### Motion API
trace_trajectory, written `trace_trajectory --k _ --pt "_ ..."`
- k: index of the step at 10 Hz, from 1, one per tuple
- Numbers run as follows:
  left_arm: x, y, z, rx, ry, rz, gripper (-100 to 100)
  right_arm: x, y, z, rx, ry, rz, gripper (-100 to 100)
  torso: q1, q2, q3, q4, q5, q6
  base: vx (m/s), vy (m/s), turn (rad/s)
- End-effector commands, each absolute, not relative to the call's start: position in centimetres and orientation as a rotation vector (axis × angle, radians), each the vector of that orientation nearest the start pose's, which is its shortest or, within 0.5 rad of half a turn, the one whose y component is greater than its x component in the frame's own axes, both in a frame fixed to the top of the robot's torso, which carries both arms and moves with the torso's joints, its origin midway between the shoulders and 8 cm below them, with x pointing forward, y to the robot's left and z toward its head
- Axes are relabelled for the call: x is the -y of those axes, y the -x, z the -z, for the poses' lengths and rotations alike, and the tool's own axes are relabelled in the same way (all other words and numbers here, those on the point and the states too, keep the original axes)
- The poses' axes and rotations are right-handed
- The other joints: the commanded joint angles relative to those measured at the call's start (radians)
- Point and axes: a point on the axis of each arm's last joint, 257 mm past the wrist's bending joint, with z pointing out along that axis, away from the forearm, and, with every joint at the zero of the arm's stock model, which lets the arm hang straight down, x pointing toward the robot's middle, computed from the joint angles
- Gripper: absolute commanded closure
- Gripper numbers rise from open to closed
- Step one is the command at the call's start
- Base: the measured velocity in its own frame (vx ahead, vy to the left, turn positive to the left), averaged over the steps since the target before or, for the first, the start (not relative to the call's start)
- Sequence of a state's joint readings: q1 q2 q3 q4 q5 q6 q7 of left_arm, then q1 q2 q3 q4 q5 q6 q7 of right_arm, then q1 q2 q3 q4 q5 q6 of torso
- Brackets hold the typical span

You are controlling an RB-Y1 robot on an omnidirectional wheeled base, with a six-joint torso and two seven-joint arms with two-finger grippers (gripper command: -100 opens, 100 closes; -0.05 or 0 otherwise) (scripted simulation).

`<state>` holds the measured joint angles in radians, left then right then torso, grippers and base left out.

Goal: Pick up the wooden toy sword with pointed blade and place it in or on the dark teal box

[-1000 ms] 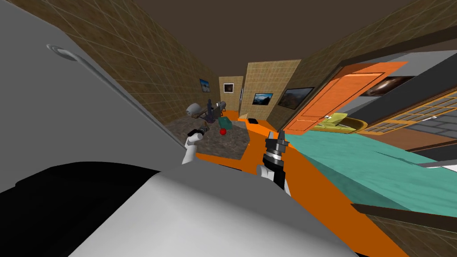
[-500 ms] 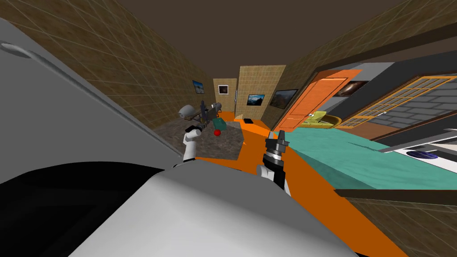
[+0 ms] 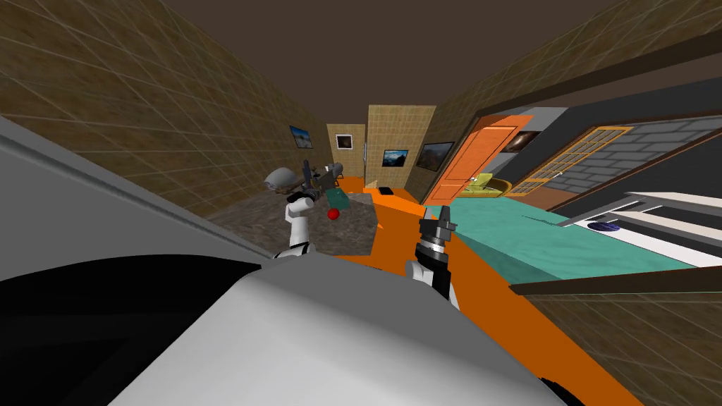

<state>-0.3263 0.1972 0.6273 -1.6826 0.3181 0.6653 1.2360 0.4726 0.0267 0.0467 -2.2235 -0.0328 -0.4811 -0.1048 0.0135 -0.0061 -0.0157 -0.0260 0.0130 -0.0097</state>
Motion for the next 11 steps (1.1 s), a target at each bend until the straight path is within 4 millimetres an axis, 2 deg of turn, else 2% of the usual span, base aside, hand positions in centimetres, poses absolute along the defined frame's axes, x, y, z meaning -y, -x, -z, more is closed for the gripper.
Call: trace_trajectory --k 1,4,6,7,8,9,11 --pt "-50.2 -56.1 9.5 0.361 2.155 1.885 100 26.9 -36.2 -0.5 -0.573 -0.785 -1.464 0 0.0 0.0 0.0 0.0 0.0 0.0 0.14 -0.049 -0.139" --pt "-51.3 -56.4 6.4 0.392 2.104 1.92 100 26.9 -36.2 -0.5 -0.573 -0.785 -1.464 0 0.001 0.002 0.001 0.001 0.0 -0.001 0.122 -0.032 -0.126" --pt "-52.0 -56.6 3.4 0.414 2.055 1.959 100 26.9 -36.2 -0.4 -0.573 -0.785 -1.464 0 0.001 -0.001 0.0 0.001 0.0 0.0 0.207 -0.027 -0.177" --pt "-52.1 -56.6 2.6 0.417 2.042 1.97 100 26.9 -36.2 -0.4 -0.573 -0.785 -1.464 0 0.001 -0.003 -0.001 0.0 0.0 0.0 0.135 -0.016 -0.087" --pt "-51.8 -56.6 3.2 0.412 2.051 1.963 100 26.9 -36.2 -0.5 -0.573 -0.785 -1.464 0 0.001 0.001 0.0 0.0 0.001 -0.001 -0.003 -0.015 0.033" --pt "-51.7 -56.7 2.9 0.41 2.047 1.968 -100 26.9 -36.2 -0.5 -0.573 -0.785 -1.464 0 0.003 0.008 0.004 0.001 0.002 -0.003 0.0 0.0 0.0" --pt "-51.7 -56.7 3.0 0.41 2.048 1.968 -100 26.9 -36.2 -0.5 -0.573 -0.785 -1.464 0 0.005 0.012 0.007 0.003 0.002 -0.003 0.0 0.0 0.0"
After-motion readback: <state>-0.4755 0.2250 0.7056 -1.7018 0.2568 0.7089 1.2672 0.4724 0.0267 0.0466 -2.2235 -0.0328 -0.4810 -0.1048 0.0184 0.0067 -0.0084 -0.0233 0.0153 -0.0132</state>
